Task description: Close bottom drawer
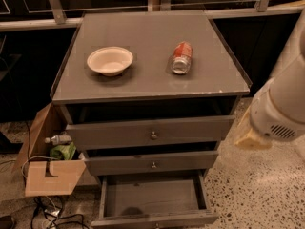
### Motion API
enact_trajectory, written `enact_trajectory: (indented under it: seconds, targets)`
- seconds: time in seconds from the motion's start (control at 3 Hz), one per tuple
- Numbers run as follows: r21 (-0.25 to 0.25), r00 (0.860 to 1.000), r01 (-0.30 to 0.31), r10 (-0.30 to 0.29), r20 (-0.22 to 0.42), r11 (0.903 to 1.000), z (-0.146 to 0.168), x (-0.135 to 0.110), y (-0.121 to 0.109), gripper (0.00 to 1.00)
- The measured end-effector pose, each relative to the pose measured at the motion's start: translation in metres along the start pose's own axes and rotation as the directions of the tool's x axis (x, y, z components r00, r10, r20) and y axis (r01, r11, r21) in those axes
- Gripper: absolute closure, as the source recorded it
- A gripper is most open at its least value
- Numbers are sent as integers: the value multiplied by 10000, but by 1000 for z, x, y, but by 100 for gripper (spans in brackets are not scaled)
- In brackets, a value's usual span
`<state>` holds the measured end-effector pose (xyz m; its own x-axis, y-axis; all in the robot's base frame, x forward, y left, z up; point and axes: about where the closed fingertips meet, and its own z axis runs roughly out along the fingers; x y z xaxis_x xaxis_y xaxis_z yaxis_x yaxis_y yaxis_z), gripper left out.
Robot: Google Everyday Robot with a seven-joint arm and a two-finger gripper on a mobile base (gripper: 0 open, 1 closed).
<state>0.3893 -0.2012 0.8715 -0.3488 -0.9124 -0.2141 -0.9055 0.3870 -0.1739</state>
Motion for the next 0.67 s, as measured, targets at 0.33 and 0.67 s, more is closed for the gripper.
enact_trajectory:
  seconds: [0.33, 0.67]
  targets:
    - [-976, 9988, -414, 387, -295, 9944, 63, 13, 37, 100]
    - [-976, 9988, -416, 389, -295, 9944, 63, 13, 37, 100]
